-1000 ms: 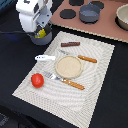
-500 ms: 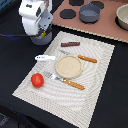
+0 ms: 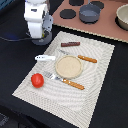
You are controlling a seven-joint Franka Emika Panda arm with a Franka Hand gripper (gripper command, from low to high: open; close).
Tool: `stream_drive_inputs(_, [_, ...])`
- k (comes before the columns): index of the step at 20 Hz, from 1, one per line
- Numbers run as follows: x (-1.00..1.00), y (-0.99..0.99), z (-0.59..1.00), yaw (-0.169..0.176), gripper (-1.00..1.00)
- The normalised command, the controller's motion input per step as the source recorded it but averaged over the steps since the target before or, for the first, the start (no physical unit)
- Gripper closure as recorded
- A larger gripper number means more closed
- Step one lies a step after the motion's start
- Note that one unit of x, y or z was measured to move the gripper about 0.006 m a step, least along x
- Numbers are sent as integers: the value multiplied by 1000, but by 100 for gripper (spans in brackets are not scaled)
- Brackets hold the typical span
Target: Interact with the objects in diverse but meaningful ways.
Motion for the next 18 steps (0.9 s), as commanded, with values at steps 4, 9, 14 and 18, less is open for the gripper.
stream_drive_inputs(4, [22, -219, -226, 14, -100])
stream_drive_inputs(9, [3, -186, -251, 13, -100])
stream_drive_inputs(14, [1, -145, -235, 16, -100])
stream_drive_inputs(18, [0, -22, -195, 50, -100])
